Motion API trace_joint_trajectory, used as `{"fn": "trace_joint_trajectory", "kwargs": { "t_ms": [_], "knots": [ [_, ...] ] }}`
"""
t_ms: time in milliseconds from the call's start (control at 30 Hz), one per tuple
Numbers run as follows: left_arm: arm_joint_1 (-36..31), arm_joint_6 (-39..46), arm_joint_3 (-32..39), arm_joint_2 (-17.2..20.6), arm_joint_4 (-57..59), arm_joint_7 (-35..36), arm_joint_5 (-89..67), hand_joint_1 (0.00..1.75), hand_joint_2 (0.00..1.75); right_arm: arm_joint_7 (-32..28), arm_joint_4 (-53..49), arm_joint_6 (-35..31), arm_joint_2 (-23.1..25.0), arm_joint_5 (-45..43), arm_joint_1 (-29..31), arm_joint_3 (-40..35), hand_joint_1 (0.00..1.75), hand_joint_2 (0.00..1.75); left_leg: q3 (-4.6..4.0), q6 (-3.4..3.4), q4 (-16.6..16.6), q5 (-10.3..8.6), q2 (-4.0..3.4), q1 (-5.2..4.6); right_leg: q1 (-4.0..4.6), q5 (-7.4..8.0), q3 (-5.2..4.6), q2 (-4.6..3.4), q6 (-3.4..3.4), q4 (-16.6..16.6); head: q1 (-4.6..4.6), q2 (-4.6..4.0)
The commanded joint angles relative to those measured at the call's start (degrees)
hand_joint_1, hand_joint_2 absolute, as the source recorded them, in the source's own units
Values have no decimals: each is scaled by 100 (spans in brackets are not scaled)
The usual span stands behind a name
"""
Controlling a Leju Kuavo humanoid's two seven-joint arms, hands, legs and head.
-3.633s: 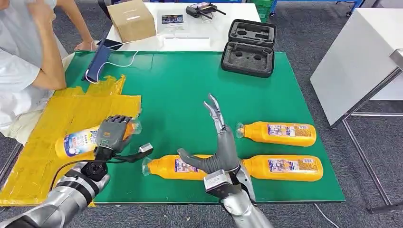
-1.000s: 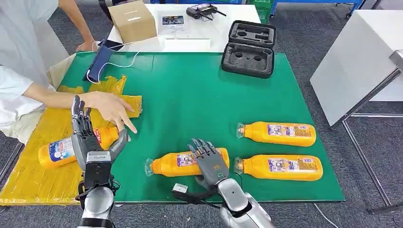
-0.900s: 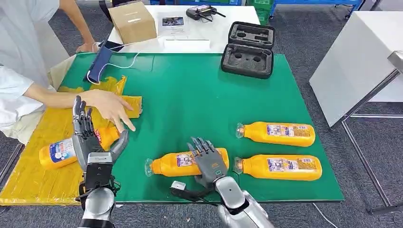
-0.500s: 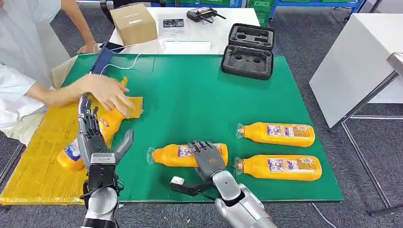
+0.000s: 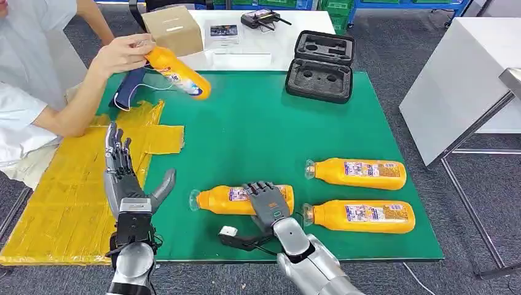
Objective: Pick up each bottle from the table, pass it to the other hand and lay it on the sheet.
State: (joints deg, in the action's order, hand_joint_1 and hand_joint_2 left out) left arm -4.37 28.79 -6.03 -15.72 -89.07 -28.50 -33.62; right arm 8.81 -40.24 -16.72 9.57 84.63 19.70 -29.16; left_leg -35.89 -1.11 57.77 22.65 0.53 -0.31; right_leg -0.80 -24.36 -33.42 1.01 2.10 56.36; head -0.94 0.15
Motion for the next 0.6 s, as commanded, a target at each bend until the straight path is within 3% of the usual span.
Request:
{"fn": "trace_joint_trajectory", "kwargs": {
  "t_ms": [33, 200, 333, 467, 533, 567, 600],
  "knots": [
    [-189, -14, -52, 165, 340, 27, 26, 0, 175, -7, 619, 195, -114, -19, -230, 142, 175, 175, 14, 8, -12, -2, 19, 6, 5, -3, 24, 16, -7, -16, 0, 0],
    [-205, -21, -66, 161, 362, 25, 39, 0, 175, -34, 677, 213, -119, -6, -205, 134, 175, 175, 15, 11, -16, -3, 22, 8, 8, -4, 29, 18, -10, -21, 0, 0],
    [-118, -89, -82, 175, 275, 70, 52, 0, 175, -284, 37, -381, -94, -270, -384, 352, 175, 175, 19, 7, -11, -1, 16, 4, 4, -4, 28, 13, -6, -13, 0, 0],
    [-53, -948, -323, 283, 571, 486, -57, 0, 175, -1014, -2379, -1010, -38, -1261, -1123, 932, 175, 175, 8, 6, -6, 0, 27, 2, 2, -9, 20, 20, -4, -6, 2, 0],
    [-148, -1408, -471, 306, 887, 552, 123, 0, 175, -1413, -3077, -1034, -46, -1793, -1337, 1148, 175, 175, 6, 7, -6, 2, 34, 2, 2, -14, 23, 21, -4, -6, 2, 0],
    [-277, -2355, -777, 441, 1150, 711, 533, 0, 175, -1907, -3322, -1265, 111, -2795, -1418, 1467, 175, 175, -3, 4, -5, 1, 27, -2, -2, -4, 15, 13, 6, 0, 2, 0],
    [-387, -2467, -858, 381, 1381, 707, 526, 0, 175, -2137, -3312, -1238, 24, -3055, -1379, 1616, 175, 175, -16, 5, -6, 0, 26, -3, -2, -2, 24, 12, 6, -1, 0, 0]
  ]
}}
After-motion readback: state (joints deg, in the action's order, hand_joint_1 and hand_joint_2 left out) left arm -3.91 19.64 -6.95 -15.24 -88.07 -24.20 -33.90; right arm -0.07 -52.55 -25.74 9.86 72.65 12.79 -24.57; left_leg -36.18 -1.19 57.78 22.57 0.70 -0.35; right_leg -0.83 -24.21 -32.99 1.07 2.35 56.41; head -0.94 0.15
